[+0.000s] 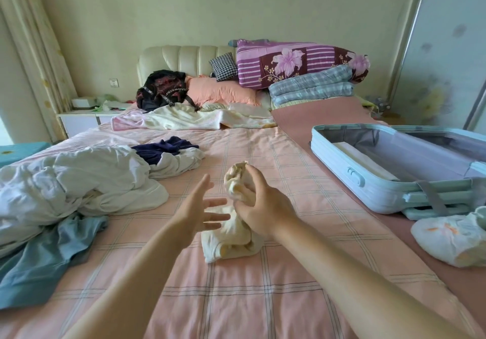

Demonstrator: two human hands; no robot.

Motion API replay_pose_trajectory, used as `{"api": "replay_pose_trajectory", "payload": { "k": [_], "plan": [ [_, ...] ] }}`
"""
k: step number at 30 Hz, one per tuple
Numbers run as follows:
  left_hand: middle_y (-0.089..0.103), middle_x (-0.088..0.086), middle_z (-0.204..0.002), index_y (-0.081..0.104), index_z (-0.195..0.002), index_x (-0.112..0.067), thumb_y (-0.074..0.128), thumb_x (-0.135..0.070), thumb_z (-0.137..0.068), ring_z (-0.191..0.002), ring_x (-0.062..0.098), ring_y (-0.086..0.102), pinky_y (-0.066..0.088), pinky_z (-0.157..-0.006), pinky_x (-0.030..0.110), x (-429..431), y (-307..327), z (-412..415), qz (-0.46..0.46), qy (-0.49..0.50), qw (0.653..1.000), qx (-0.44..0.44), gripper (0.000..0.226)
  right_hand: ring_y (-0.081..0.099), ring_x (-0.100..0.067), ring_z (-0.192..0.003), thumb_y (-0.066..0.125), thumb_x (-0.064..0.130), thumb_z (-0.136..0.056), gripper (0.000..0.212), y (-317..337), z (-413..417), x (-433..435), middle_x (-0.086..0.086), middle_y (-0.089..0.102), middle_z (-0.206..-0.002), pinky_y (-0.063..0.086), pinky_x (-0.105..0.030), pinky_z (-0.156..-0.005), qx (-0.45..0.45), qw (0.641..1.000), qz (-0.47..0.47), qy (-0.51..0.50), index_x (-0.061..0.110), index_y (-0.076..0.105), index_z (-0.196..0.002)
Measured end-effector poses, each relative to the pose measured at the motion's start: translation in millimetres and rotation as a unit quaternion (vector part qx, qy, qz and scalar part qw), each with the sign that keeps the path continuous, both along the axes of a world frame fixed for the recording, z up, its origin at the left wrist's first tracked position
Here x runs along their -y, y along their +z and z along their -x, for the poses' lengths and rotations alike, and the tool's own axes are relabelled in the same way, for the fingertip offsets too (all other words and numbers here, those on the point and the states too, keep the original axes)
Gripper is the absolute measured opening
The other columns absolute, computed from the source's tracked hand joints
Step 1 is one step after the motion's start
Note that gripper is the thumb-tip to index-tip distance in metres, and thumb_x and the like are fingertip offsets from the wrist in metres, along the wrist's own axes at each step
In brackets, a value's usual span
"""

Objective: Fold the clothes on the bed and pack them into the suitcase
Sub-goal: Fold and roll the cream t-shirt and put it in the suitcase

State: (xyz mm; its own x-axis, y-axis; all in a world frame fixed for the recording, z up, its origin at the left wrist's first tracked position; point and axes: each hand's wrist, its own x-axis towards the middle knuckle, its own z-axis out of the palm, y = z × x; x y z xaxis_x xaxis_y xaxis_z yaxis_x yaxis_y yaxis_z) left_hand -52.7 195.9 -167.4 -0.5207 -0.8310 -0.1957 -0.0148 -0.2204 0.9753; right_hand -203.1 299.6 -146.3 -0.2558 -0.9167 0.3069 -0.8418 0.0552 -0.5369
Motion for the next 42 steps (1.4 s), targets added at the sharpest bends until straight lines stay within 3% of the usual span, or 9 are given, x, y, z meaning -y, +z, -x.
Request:
{"api": "replay_pose_trajectory", "payload": {
  "k": [3, 6, 10, 13, 19, 24, 31, 37, 42],
  "plan": [
    [0.073, 0.008, -0.107, 0.069, -0.120, -0.019, 0.044, -0.078, -0.085, -0.094, 0.027, 0.070, 0.052, -0.086, 0.040, 1, -5, -12, 0.013, -0.041, 0.999, 0.032, 0.074, 0.045, -0.027, -0.136, 0.052, 0.064, -0.085, 0.090, -17, -17, 13, 0.007, 0.049, -0.150, 0.034, -0.044, -0.113, 0.101, 0.988, -0.092, 0.072, 0.046, 0.003, -0.157],
    [0.060, -0.002, -0.128, 0.043, -0.145, -0.022, 0.064, -0.059, -0.086, -0.113, 0.019, 0.062, 0.050, -0.093, 0.034, 6, -11, -10, 0.155, 0.103, 0.977, 0.102, 0.073, 0.038, -0.024, -0.143, 0.040, 0.053, -0.083, 0.075, -33, -18, 30, 0.012, 0.048, -0.150, 0.029, -0.044, -0.117, 0.190, 0.974, -0.102, 0.064, 0.048, 0.017, -0.154],
    [0.046, -0.004, -0.147, 0.052, -0.139, -0.032, 0.051, -0.026, -0.097, -0.136, 0.022, 0.039, 0.034, -0.109, 0.039, 11, -20, -7, 0.484, 0.072, 0.819, 0.300, 0.042, 0.061, -0.013, -0.104, 0.055, 0.012, -0.090, 0.051, -39, -8, 40, 0.006, 0.063, -0.122, 0.046, -0.022, -0.089, 0.140, 0.990, 0.003, 0.035, 0.031, 0.049, -0.136],
    [0.026, -0.011, -0.159, 0.064, -0.126, -0.040, 0.041, -0.022, -0.092, -0.150, 0.014, 0.012, 0.014, -0.121, 0.042, 12, -24, -3, 0.539, -0.018, 0.762, 0.358, 0.045, 0.055, -0.011, -0.102, 0.079, 0.033, -0.075, 0.066, -47, 2, 42, 0.002, 0.046, -0.126, 0.045, -0.021, -0.090, 0.093, 0.994, 0.031, 0.045, 0.028, 0.049, -0.133],
    [0.032, -0.006, -0.155, 0.058, -0.133, -0.040, 0.047, -0.036, -0.099, -0.129, 0.018, 0.048, 0.041, -0.104, 0.032, 27, -5, -6, 0.349, 0.078, 0.888, 0.290, 0.036, 0.004, -0.010, -0.154, 0.068, 0.051, -0.082, 0.094, -49, 10, 44, 0.011, 0.005, -0.167, 0.013, -0.041, -0.124, -0.039, 0.980, -0.149, 0.127, 0.036, 0.016, -0.159],
    [0.041, -0.010, -0.153, 0.058, -0.136, -0.034, 0.040, -0.021, -0.099, -0.138, 0.014, 0.039, 0.028, -0.116, 0.040, 25, -11, 4, 0.532, 0.044, 0.768, 0.353, 0.044, -0.025, -0.009, -0.149, 0.059, 0.063, -0.074, 0.118, -69, -4, 54, 0.013, -0.026, -0.163, 0.003, -0.050, -0.125, -0.182, 0.949, -0.210, 0.150, 0.030, -0.016, -0.158],
    [0.029, -0.005, -0.161, 0.022, -0.156, -0.030, 0.025, -0.045, -0.106, -0.147, 0.016, 0.025, 0.016, -0.120, 0.034, 38, -63, -1, 0.363, -0.090, 0.818, 0.437, 0.053, -0.022, -0.008, -0.150, 0.072, 0.068, -0.070, 0.131, -67, 4, 47, 0.006, -0.019, -0.166, -0.001, -0.034, -0.126, -0.086, 0.964, -0.178, 0.176, 0.016, -0.008, -0.160],
    [0.059, -0.004, -0.133, 0.046, -0.142, -0.031, 0.020, -0.063, -0.084, -0.128, 0.021, 0.045, 0.018, -0.111, 0.038, 43, -45, -8, 0.497, 0.017, 0.711, 0.497, 0.071, -0.013, -0.009, -0.153, 0.073, 0.069, -0.073, 0.112, -59, 16, 41, 0.010, -0.016, -0.166, 0.008, -0.039, -0.126, -0.062, 0.963, -0.183, 0.187, 0.036, 0.009, -0.160],
    [0.069, -0.007, -0.103, 0.059, -0.109, -0.034, 0.049, -0.060, -0.088, -0.101, 0.019, 0.061, 0.039, -0.094, 0.037, 47, -20, -9, 0.371, 0.036, 0.779, 0.505, 0.035, 0.011, -0.012, -0.153, 0.054, 0.071, -0.086, 0.079, -39, 12, 35, 0.008, 0.005, -0.167, 0.018, -0.038, -0.122, 0.079, 0.982, -0.125, 0.115, 0.037, 0.031, -0.154]
  ]
}}
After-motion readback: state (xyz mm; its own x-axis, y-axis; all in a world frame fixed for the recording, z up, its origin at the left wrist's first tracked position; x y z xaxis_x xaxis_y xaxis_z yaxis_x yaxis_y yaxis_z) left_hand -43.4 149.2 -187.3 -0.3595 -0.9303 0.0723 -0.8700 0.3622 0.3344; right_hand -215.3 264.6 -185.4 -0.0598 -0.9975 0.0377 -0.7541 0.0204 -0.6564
